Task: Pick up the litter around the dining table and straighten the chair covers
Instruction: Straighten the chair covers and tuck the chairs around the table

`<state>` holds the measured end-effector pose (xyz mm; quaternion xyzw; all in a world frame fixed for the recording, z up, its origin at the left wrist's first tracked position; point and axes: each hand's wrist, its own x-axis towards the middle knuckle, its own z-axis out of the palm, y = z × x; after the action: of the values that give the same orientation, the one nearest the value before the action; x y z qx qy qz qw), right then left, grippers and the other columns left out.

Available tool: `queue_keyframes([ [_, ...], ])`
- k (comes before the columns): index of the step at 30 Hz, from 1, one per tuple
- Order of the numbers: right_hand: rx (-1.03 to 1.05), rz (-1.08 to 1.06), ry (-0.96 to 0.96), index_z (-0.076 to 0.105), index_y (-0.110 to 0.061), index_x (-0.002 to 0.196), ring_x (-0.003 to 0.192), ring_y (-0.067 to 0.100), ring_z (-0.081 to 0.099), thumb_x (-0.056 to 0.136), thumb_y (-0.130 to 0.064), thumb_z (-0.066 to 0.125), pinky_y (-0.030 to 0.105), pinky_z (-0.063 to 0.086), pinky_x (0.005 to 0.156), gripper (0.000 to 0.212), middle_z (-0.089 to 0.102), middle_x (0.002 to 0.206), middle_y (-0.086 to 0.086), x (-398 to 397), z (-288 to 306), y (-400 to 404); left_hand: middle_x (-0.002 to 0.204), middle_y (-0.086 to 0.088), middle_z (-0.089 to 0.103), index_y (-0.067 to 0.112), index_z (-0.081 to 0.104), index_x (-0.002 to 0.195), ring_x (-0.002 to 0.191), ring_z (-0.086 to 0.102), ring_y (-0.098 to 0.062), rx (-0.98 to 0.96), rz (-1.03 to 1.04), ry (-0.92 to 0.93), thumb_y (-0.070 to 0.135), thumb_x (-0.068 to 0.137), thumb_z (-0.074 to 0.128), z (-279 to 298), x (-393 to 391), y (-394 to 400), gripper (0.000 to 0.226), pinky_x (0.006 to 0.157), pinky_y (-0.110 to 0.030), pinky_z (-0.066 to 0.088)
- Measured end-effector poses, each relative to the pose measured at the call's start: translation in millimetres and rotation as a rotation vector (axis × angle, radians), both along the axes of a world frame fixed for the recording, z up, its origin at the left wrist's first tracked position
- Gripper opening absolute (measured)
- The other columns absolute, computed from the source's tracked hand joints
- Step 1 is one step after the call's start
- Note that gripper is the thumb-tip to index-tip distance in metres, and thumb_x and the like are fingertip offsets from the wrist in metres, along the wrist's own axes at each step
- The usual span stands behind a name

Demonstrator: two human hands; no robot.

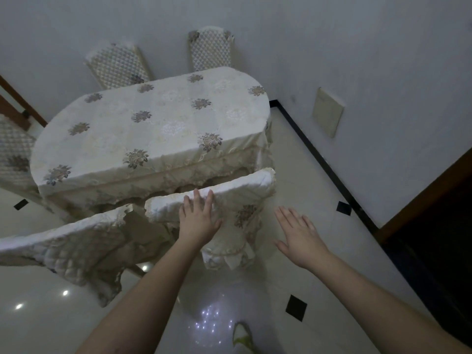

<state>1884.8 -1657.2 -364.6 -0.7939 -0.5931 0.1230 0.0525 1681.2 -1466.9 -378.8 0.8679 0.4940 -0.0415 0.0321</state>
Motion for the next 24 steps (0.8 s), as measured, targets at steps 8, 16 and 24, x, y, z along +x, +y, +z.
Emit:
queue_keyframes([
  [8,0.097,-0.135,-0.069,0.018,-0.03,0.151,0.146,0.016,0.011,0.082,-0.061,-0.006,0.039,0.008,0.116,0.08,0.019,0.159,-0.004,9.6,15.8,21.2,0.148,-0.004,0.038,0.029,0.032,0.143,0.134,0.036,-0.027,0.067,-0.144,-0.068,0.06,0.092,0.035,30.2,25.5,11.0,0.06,0.108,-0.056,0.026],
  [16,0.026,-0.315,-0.085,0.013,-0.029,0.152,0.147,0.015,0.006,0.092,-0.065,0.01,0.037,0.005,0.117,0.07,0.011,0.16,-0.004,45.3,43.9,43.1,0.149,-0.004,0.036,0.035,0.03,0.144,0.136,0.032,-0.027,0.042,-0.462,-0.052,0.068,0.086,0.031,52.7,91.4,25.7,0.067,0.107,-0.048,0.026],
  [24,0.127,-0.465,-0.109,0.021,-0.027,0.151,0.145,0.019,0.016,0.097,-0.055,0.024,0.038,0.011,0.116,0.061,0.019,0.159,-0.002,116.5,82.3,37.3,0.156,0.0,0.027,0.036,0.025,0.148,0.143,0.021,-0.022,0.018,-0.615,-0.156,0.059,0.096,0.022,110.5,191.4,29.4,0.057,0.114,-0.05,0.018],
])
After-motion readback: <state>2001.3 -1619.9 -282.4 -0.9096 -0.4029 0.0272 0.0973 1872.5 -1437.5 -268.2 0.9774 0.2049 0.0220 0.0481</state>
